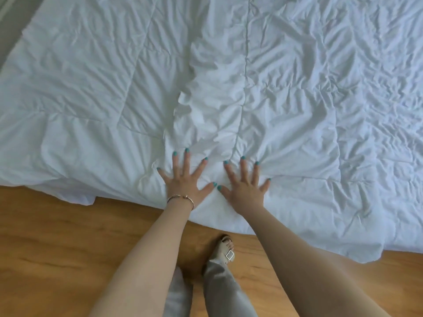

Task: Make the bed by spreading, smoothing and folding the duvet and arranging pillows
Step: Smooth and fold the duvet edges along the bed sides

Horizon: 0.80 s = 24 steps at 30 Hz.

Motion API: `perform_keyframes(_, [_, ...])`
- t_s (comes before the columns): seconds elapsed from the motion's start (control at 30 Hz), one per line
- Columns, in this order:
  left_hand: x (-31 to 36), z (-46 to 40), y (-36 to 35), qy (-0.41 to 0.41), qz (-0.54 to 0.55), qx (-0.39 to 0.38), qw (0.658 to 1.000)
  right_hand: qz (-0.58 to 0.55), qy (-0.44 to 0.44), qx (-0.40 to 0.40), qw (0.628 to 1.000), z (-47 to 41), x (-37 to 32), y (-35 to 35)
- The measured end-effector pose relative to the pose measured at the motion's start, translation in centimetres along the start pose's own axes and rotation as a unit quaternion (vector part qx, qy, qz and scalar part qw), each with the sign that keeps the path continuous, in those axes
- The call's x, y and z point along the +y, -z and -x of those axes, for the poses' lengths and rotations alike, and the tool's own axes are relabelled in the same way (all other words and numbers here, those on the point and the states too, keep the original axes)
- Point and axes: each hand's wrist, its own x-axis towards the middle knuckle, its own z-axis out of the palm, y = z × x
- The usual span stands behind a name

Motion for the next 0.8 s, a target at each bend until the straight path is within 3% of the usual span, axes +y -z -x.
perform_keyframes(0.2, [-1.4, 3.2, -1.0, 0.005, 0.037, 0.007, 0.999, -0.024, -0.038, -0.019, 0.999, 2.5, -2.2, -0.2])
perform_keyframes(0.33, [-4.0, 5.5, -0.6, -0.034, 0.045, -0.013, 0.998, -0.037, -0.064, -0.099, 0.992, 4.0, -3.8, 0.8])
perform_keyframes(0.5, [-11.0, 6.5, 1.6, 0.059, 0.078, -0.079, 0.992, -0.166, -0.083, -0.166, 0.969, 6.9, -7.7, 1.4])
perform_keyframes(0.63, [-18.0, 5.9, 4.2, -0.045, 0.066, -0.175, 0.981, -0.218, -0.033, -0.118, 0.968, 7.9, -14.1, 2.1])
perform_keyframes(0.7, [-20.5, 6.1, 5.8, -0.042, 0.06, -0.212, 0.974, -0.225, -0.017, -0.095, 0.97, 8.4, -18.2, 2.3])
perform_keyframes(0.8, [-24.2, 7.5, 7.5, -0.025, 0.061, -0.206, 0.976, -0.235, -0.028, -0.107, 0.966, 9.0, -24.6, 2.1])
